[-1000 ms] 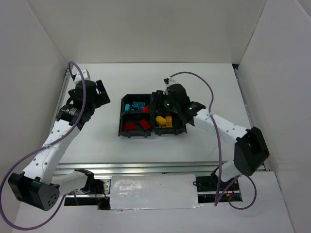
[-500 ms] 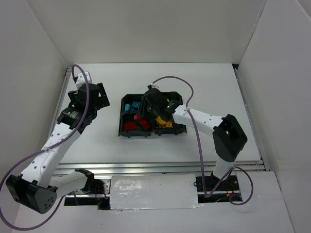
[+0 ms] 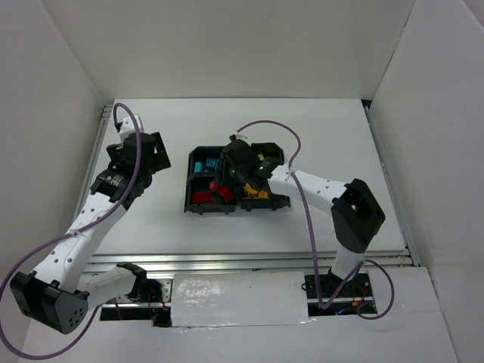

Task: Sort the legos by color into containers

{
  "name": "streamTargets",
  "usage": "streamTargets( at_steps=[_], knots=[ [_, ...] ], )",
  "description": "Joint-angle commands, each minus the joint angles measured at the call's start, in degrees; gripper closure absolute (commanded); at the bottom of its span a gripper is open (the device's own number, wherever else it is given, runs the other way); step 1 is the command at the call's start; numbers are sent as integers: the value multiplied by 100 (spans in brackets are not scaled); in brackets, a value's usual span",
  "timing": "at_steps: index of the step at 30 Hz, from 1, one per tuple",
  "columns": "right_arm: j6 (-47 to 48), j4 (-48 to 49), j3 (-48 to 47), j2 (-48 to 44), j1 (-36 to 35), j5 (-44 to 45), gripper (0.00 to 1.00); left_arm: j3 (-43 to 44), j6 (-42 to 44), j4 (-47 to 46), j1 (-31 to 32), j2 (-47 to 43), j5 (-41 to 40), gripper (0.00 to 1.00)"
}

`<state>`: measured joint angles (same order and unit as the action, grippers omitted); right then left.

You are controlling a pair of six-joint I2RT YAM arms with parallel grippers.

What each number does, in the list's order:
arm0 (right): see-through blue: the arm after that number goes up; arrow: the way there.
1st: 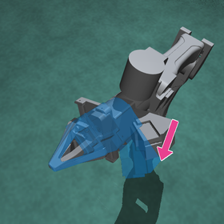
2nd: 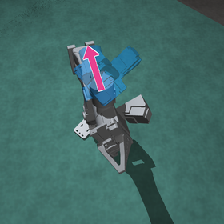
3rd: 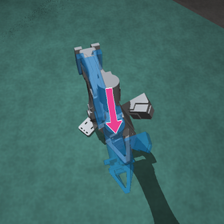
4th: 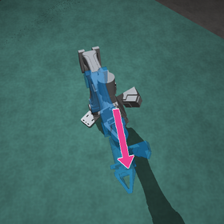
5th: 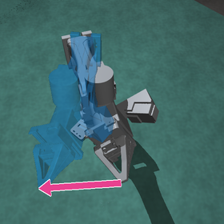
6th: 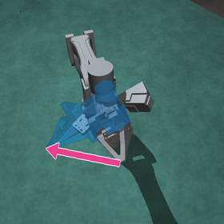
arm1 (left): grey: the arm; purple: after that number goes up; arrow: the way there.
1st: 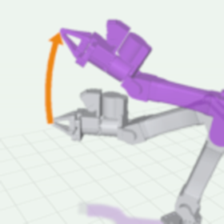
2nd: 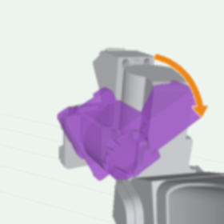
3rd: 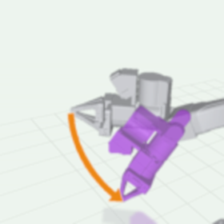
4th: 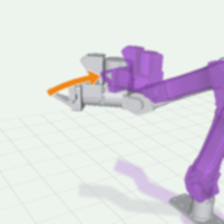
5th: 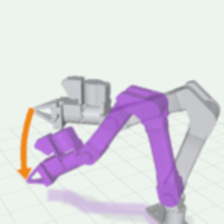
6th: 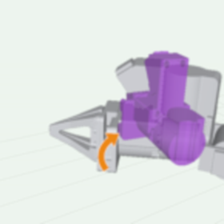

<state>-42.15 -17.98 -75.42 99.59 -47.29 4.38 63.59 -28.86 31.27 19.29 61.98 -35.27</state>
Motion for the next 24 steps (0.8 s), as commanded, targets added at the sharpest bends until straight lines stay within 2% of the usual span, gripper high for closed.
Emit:
streamTargets(
  at_steps=[1,17,24],
  knots=[
    [14,31,-17,-282,-44,151,100,-40,-41,-296,-57,-98,28,1],
    [181,-180,-324,-1,-35,318,100,-93,-67,-385,-180,-45,451,0],
    [216,-294,-553,227,-44,353,95,-154,38,-464,-189,-195,389,1]
  ],
)
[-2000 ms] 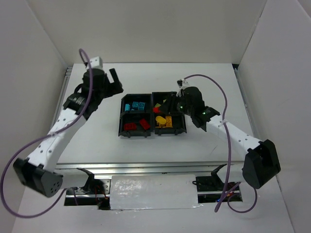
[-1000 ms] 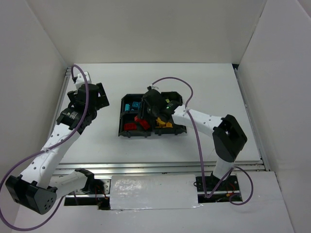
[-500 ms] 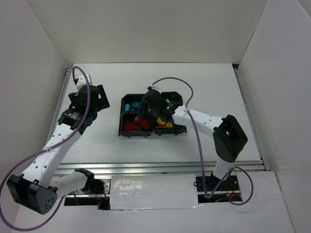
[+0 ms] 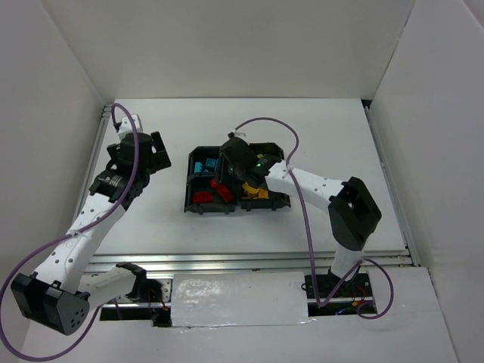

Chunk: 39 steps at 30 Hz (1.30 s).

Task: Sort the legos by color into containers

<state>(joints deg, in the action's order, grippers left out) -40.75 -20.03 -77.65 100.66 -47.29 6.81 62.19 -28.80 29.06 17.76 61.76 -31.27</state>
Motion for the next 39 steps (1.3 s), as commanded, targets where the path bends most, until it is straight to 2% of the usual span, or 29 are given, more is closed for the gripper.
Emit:
streamTargets(
  at_steps=[1,3,4,6,11,12,15,19,20,22,26,29,33,39],
  knots=[
    [76,-89,-347,146,-52,58,94,3,41,-234,-36,-155,-2,0],
    [68,-27,-339,147,-44,-47,85,12,49,-234,-53,-129,33,0],
    [59,16,-304,129,-44,-144,66,21,50,-234,-62,-129,33,1],
    [41,52,-277,103,-52,-241,55,12,58,-234,-71,-138,33,1],
    [50,25,-234,-134,-53,-364,17,21,23,-208,-97,-164,68,0],
    [67,60,-172,-195,-53,-391,1,30,6,-208,-106,-173,94,1],
    [190,-35,-163,-468,-44,-339,0,73,-64,-234,-263,-164,260,0],
    [620,-448,-172,-1091,87,512,0,293,-214,-59,-554,-24,524,1],
    [760,-519,-76,-1502,114,645,0,424,-249,55,-615,46,586,1],
    [1112,-808,3,-2195,141,1179,0,574,-293,213,-738,108,596,1],
    [1447,-1580,171,-3367,158,2847,0,1022,-416,731,-809,74,183,1],
    [1579,-2072,197,-4237,158,3439,0,1242,-364,978,-818,-145,42,1],
    [1570,-2768,48,-5316,158,3933,0,1225,-83,1092,-818,-585,156,1],
    [1552,-3516,-5,-6758,167,4039,0,883,287,1295,-818,-1543,209,0]
  ],
)
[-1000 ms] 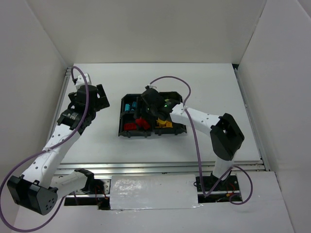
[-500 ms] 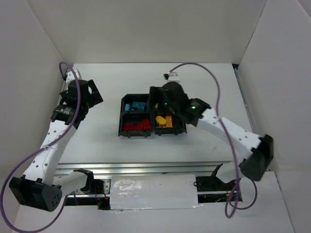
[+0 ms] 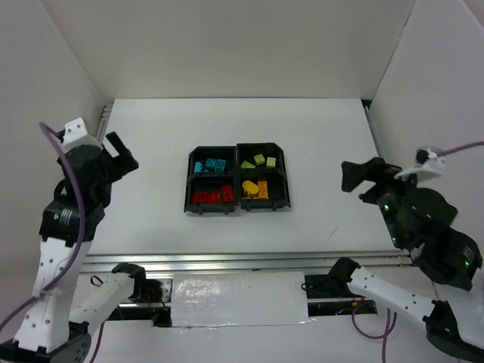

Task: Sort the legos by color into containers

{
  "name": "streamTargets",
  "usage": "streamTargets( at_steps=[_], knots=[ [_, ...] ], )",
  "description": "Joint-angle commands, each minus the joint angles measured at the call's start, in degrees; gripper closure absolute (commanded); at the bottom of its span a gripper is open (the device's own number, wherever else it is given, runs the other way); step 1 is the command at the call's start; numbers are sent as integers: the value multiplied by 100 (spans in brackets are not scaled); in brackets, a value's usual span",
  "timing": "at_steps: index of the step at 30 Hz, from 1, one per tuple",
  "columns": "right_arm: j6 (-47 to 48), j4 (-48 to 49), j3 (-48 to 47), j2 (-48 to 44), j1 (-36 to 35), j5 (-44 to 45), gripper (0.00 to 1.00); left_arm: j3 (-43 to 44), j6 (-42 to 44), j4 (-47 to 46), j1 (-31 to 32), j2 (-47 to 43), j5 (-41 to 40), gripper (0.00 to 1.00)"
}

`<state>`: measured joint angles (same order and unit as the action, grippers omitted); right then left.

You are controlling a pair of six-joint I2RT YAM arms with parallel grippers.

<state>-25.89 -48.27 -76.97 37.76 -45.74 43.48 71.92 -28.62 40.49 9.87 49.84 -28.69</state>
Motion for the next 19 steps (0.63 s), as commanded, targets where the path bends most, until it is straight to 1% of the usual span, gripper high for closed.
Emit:
streamTargets(
  at_steps=[1,3,9,12,16,19],
  knots=[
    [101,-753,32,-645,3,345,0,-177,304,239,-38,-596,-67,1],
    [137,-868,129,-1066,3,266,0,-353,392,293,-38,-835,-128,0],
    [-206,-1623,85,-1499,3,117,0,-723,498,512,-29,-1679,-348,1],
    [-302,-1703,217,-1578,12,3,0,-732,463,644,-38,-1881,-304,1],
    [-373,-1686,288,-1649,12,-33,0,-925,472,592,-29,-2128,-330,0],
    [-364,-1633,235,-1649,3,-147,0,-899,454,635,-38,-2111,-313,1]
  ],
)
